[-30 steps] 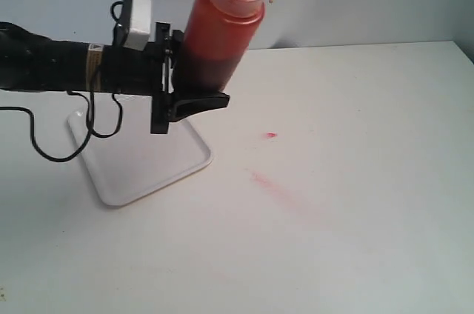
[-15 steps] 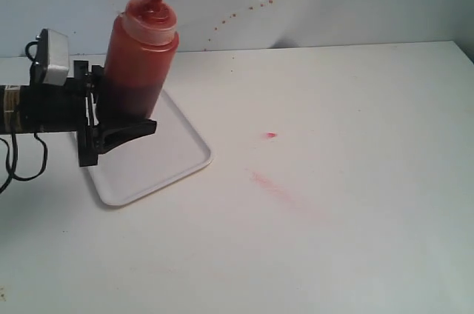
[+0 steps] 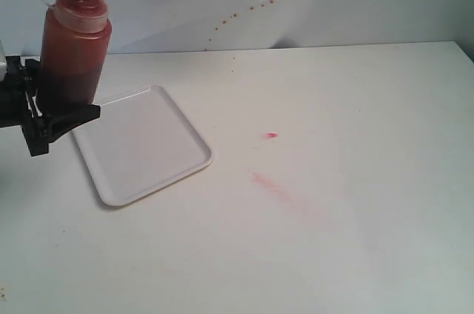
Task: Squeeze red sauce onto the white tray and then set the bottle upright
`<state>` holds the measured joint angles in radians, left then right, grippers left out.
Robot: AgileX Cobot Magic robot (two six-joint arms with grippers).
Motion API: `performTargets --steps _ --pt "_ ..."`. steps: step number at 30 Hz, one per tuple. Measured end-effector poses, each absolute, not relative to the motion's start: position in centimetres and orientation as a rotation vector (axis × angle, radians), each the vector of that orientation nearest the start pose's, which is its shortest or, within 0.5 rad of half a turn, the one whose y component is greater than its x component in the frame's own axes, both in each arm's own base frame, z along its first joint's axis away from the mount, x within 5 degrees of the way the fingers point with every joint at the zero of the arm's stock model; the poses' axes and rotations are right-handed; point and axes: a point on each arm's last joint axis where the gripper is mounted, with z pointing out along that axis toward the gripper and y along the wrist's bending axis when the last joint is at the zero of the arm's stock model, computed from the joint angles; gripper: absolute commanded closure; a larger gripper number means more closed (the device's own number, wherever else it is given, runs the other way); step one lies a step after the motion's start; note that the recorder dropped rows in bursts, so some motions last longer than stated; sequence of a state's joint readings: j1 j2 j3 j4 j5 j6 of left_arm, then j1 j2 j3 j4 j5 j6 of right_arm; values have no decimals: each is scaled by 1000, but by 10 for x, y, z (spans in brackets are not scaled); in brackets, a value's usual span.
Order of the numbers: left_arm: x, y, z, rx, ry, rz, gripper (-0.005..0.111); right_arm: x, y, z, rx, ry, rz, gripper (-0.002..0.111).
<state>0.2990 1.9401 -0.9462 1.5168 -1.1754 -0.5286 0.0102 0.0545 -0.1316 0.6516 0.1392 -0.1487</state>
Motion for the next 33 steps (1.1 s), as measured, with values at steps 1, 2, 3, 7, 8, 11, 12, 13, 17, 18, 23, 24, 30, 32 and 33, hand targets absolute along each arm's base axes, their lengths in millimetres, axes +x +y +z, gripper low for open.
performTargets --steps 1,2,3,7,8,11,12,13,17,18,23,24,30,32,33 --pt "345 20 164 1021 1583 -550 107 53 9 252 291 1490 491 108" --pt "346 21 163 1024 1589 -530 107 52 11 263 276 1472 517 108" --pt "347 22 162 1021 1597 -513 107 52 12 273 255 1464 536 108" --pt "352 27 158 994 1663 -434 107 64 20 310 166 1511 600 108" --pt "352 28 157 992 1672 -418 107 69 23 320 142 1523 610 108" --pt "353 29 157 991 1677 -398 107 93 35 344 26 1599 607 108" --pt "353 29 157 992 1675 -397 107 103 41 352 -25 1624 598 108" --pt "353 29 157 1000 1673 -395 107 115 48 358 -80 1650 590 108" --pt "353 29 157 1015 1663 -383 107 164 83 372 -335 1731 529 108" --pt "353 29 156 1020 1661 -377 107 180 96 371 -437 1748 485 108" --pt "348 29 149 1107 1621 -277 107 260 144 366 -689 1779 360 108" --pt "349 31 147 1124 1626 -229 107 279 152 362 -685 1799 363 108" --pt "357 25 143 1245 1594 -23 107 350 149 324 -871 1956 561 108" --pt "362 18 141 1291 1583 87 107 373 132 310 -886 1915 803 108" --pt "366 16 142 1286 1566 144 107 381 125 304 -948 1840 937 108"
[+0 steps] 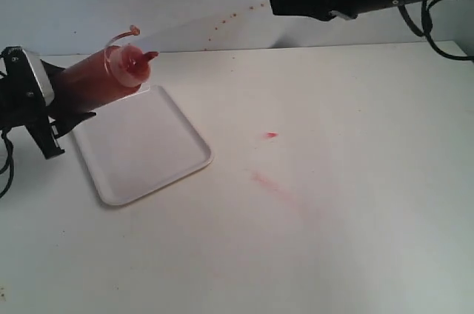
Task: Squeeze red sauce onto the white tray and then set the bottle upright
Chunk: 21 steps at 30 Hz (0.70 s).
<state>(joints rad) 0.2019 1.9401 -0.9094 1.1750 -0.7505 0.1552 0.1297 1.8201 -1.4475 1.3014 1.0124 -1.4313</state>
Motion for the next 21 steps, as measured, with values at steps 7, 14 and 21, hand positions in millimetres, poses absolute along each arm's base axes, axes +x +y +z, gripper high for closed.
performTargets --steps 7,14,21 --pt "373 17 143 1401 1478 402 107 433 123 249 -914 1844 930 107" --pt "376 24 143 1514 1409 595 107 424 177 223 -1107 1785 902 52" --pt "378 29 146 1591 1317 755 107 410 240 223 -1083 1763 796 14"
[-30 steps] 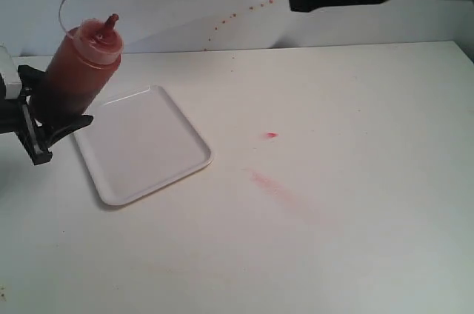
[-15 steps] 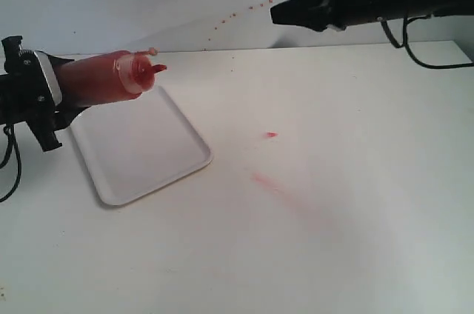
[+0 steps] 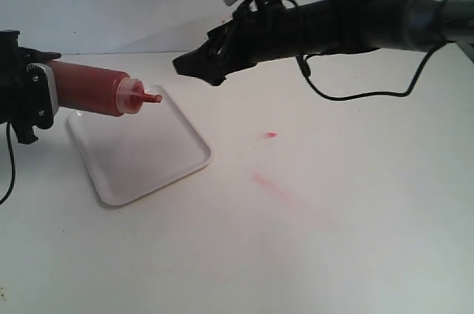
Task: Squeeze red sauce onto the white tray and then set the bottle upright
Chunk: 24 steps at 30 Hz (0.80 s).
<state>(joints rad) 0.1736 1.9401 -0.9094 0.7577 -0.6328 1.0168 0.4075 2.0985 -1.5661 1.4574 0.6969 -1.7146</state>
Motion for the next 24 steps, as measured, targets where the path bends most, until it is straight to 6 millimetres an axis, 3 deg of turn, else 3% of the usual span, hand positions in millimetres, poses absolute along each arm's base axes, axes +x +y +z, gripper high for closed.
performTargets --steps 5,8,18,24 --pt "381 27 153 1590 1189 836 107 388 286 221 -1189 1695 654 14" --pt "382 25 158 1588 1104 883 107 377 303 220 -1222 1672 623 14" --pt "382 22 163 1716 857 1072 107 374 311 220 -1162 1694 650 14" --pt "382 17 175 1653 692 1162 107 391 329 210 -1044 1719 774 14"
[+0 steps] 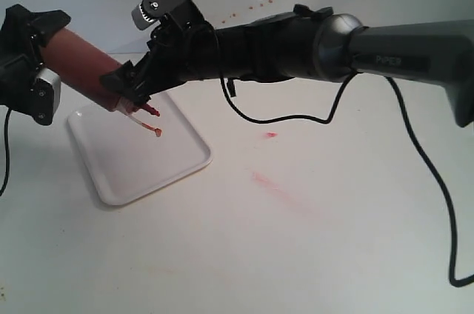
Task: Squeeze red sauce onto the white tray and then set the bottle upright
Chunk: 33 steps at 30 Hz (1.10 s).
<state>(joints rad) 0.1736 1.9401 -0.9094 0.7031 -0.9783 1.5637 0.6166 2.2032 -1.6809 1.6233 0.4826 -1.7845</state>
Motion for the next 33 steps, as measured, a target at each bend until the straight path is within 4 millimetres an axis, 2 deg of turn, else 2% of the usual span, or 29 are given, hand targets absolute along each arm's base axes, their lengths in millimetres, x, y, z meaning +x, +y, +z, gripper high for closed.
performTargets --steps 4,12,19,26,29,31,33 --pt "382 18 175 1691 639 1211 107 396 344 207 -1063 1670 890 14" --pt "381 16 173 1776 523 1277 107 406 361 206 -1109 1690 850 14" --pt "381 15 172 1793 493 1281 107 412 370 179 -1157 1734 826 14" --pt "381 14 173 1795 478 1285 107 413 378 173 -1178 1724 890 16" --pt "381 14 173 1791 476 1286 107 409 386 172 -1183 1717 886 25" --pt "381 14 173 1791 476 1286 107 409 387 171 -1168 1721 857 44" --pt "380 14 173 1787 473 1287 107 409 389 171 -1154 1723 832 72"
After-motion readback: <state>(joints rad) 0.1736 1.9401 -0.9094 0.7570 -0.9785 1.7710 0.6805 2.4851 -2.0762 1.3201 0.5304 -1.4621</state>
